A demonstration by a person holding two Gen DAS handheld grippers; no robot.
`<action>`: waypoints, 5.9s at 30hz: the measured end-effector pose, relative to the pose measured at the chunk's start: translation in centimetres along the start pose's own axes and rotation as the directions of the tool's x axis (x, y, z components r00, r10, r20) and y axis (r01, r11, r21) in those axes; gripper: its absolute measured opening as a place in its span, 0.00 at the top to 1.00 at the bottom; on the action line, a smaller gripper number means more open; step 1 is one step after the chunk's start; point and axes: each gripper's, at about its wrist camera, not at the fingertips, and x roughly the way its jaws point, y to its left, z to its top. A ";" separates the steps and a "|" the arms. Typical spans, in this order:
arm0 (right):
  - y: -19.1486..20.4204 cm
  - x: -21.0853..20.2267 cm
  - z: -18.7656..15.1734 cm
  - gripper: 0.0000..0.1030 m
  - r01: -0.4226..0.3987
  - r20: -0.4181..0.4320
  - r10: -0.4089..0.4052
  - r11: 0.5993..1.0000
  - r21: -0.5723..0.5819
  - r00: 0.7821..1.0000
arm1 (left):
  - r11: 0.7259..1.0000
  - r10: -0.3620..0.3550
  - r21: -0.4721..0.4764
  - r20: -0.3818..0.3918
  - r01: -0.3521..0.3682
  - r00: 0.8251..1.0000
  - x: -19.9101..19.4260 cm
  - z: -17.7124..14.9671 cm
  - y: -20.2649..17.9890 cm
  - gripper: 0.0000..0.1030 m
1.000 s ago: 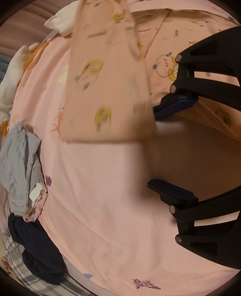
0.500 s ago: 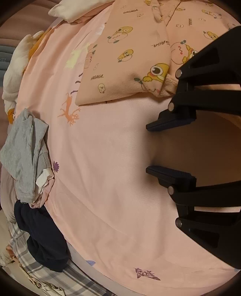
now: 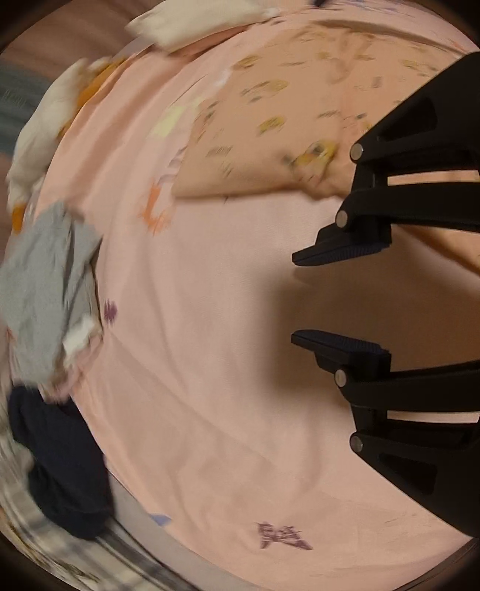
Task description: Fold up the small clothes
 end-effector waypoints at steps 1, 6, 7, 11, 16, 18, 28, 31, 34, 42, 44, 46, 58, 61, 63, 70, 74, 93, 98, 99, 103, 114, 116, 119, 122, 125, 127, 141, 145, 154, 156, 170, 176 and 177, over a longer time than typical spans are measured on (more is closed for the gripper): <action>0.7 -0.5 0.0 0.88 -0.020 0.017 0.021 1.000 -0.018 1.000 | 0.999 -0.012 0.037 -0.002 0.012 1.000 -0.2 -0.3 -0.8 0.66; 3.0 1.9 -1.3 0.88 -0.063 -0.055 0.060 0.997 -0.048 0.997 | 0.976 -0.004 0.217 0.056 -0.008 0.998 -0.5 -2.0 -6.2 0.66; 3.4 2.9 -1.7 0.88 -0.050 -0.084 0.045 0.997 -0.063 0.995 | 0.972 -0.008 0.236 0.053 -0.005 0.999 -0.2 -2.3 -6.8 0.66; 3.6 5.4 -3.9 0.88 0.026 -0.133 -0.041 0.993 -0.116 0.990 | 0.946 0.061 0.316 0.035 -0.069 0.998 2.4 -3.2 -8.1 0.59; 2.8 3.2 -4.1 0.88 0.066 -0.117 -0.084 0.986 -0.151 0.990 | 0.979 0.052 0.197 0.006 -0.052 0.999 1.8 -2.1 -4.3 0.56; 2.1 1.4 -4.7 0.88 0.090 -0.098 -0.109 0.979 -0.184 0.989 | 0.982 0.045 0.182 -0.020 -0.041 0.999 1.3 -2.3 -3.2 0.55; 1.7 -0.9 -15.2 0.66 -0.036 -0.208 -0.009 0.977 -0.212 0.978 | 0.985 0.028 0.173 -0.099 -0.010 0.995 -2.7 -9.3 -1.5 0.46; 2.3 -2.6 -18.6 0.64 0.046 -0.114 -0.087 0.946 -0.321 0.990 | 0.976 0.015 0.219 -0.142 0.017 0.990 -4.3 -12.7 -0.9 0.43; 1.7 -3.6 -20.4 0.59 0.076 -0.160 -0.124 0.957 -0.279 0.979 | 0.975 0.014 0.222 -0.133 0.016 0.991 -5.6 -15.4 0.2 0.41; -1.1 -6.2 -24.0 0.37 -0.020 -0.221 0.012 0.999 -0.033 0.975 | 0.992 -0.052 0.104 -0.184 0.072 0.982 -6.5 -18.3 0.9 0.09; -1.7 -6.6 -25.0 0.34 -0.059 -0.209 0.064 0.998 0.029 0.976 | 0.990 -0.018 0.135 -0.166 0.041 0.986 -6.6 -19.0 -0.1 0.07; -2.0 -7.2 -26.1 0.34 -0.070 -0.177 0.081 0.995 0.071 0.981 | 0.989 -0.003 0.147 -0.151 0.026 0.988 -6.7 -19.9 -1.1 0.06; -3.1 -8.5 -28.1 0.34 -0.175 -0.131 0.203 0.965 0.197 0.970 | 0.985 -0.092 0.131 -0.158 0.113 0.983 -7.5 -21.7 -0.5 0.07; -3.2 -8.7 -28.4 0.34 -0.201 -0.132 0.231 0.958 0.206 0.964 | 0.984 -0.135 0.093 -0.185 0.154 0.973 -7.3 -21.1 -0.5 0.07; -3.1 -8.9 -28.5 0.34 -0.214 -0.147 0.244 0.957 0.195 0.959 | 0.979 -0.180 0.059 -0.201 0.195 0.963 -7.7 -21.1 -0.1 0.08; -2.8 -9.1 -29.0 0.37 -0.216 -0.152 0.245 0.958 0.186 0.957 | 0.956 -0.285 -0.004 -0.249 0.293 0.926 -9.0 -22.2 0.8 0.17; -2.8 -9.1 -29.2 0.41 -0.237 -0.161 0.268 0.953 0.189 0.950 | 0.943 -0.333 -0.077 -0.242 0.325 0.911 -9.4 -22.4 2.5 0.26; -3.1 -9.2 -29.0 0.88 -0.287 -0.105 0.313 0.934 0.211 0.944 | 0.936 -0.351 -0.104 -0.191 0.336 0.917 -10.2 -21.3 2.7 0.91; -2.9 -10.3 -27.6 0.89 -0.364 -0.032 0.378 0.909 0.201 0.925 | 0.911 -0.410 -0.102 -0.124 0.399 0.904 -11.7 -19.5 2.1 0.91; -2.8 -10.4 -27.3 0.89 -0.371 -0.024 0.383 0.907 0.200 0.923 | 0.905 -0.422 -0.108 -0.112 0.411 0.900 -11.9 -18.9 2.0 0.91; -2.4 -10.3 -25.0 0.89 -0.362 -0.015 0.370 0.914 0.184 0.929 | 0.886 -0.458 -0.129 -0.087 0.446 0.884 -11.9 -17.0 1.2 0.92; -1.7 -8.8 -16.2 0.93 -0.319 0.036 0.317 0.939 0.132 0.948 | 0.880 -0.448 -0.185 -0.014 0.438 0.894 -9.1 -9.5 -0.8 0.93; -1.4 -8.5 -15.5 0.93 -0.251 0.024 0.250 0.963 0.102 0.968 | 0.913 -0.374 -0.181 -0.016 0.365 0.927 -8.2 -9.0 -0.7 0.94; -0.8 -7.9 -16.5 0.91 -0.185 -0.041 0.186 0.983 0.021 0.982 | 0.916 -0.369 -0.194 -0.060 0.352 0.928 -7.0 -9.8 0.3 0.88; -1.7 -7.7 -18.0 0.86 -0.185 -0.119 0.186 0.982 0.025 0.975 | 0.909 -0.389 -0.209 -0.120 0.360 0.913 -6.7 -11.4 1.4 0.71; -3.0 -7.8 -19.8 0.59 -0.179 -0.163 0.191 0.980 0.082 0.968 | 0.901 -0.409 -0.225 -0.164 0.370 0.898 -6.9 -13.2 1.9 0.60; -3.6 -8.0 -21.0 0.57 -0.200 -0.187 0.220 0.973 0.118 0.957 | 0.902 -0.416 -0.199 -0.164 0.383 0.894 -7.5 -13.9 1.8 0.60; -1.3 -8.4 -26.7 0.90 -0.418 -0.289 0.424 0.904 0.085 0.858 | 0.891 -0.441 -0.224 -0.221 0.395 0.870 -7.5 -16.4 1.1 0.55; -0.6 -9.5 -22.3 0.90 -0.507 -0.112 0.516 0.856 0.102 0.849 | 0.892 -0.439 -0.222 -0.220 0.393 0.871 -7.5 -16.4 1.4 0.55; -1.1 -6.5 -12.4 0.83 -0.246 -0.042 0.252 0.962 0.116 0.967 | 0.908 -0.412 -0.153 -0.141 0.391 0.900 -8.0 -13.2 0.8 0.55; -1.7 -5.7 -12.7 0.64 -0.241 -0.096 0.252 0.964 0.114 0.963 | 0.913 -0.407 -0.094 -0.139 0.397 0.903 -8.3 -12.4 0.0 0.55; -6.1 -6.7 -16.2 0.47 -0.185 -0.136 0.194 0.980 0.070 0.972 | 0.844 -0.428 0.284 -0.157 0.455 0.890 -8.4 -10.4 -6.6 0.53; -5.5 -5.9 -17.3 0.47 -0.144 -0.188 0.143 0.990 0.011 0.972 | 0.818 -0.383 0.372 -0.220 0.440 0.897 -5.6 -12.4 -9.1 0.65; -5.4 -5.9 -17.4 0.47 -0.141 -0.189 0.139 0.990 0.004 0.972 | 0.822 -0.379 0.361 -0.233 0.441 0.896 -5.0 -12.6 -9.1 0.75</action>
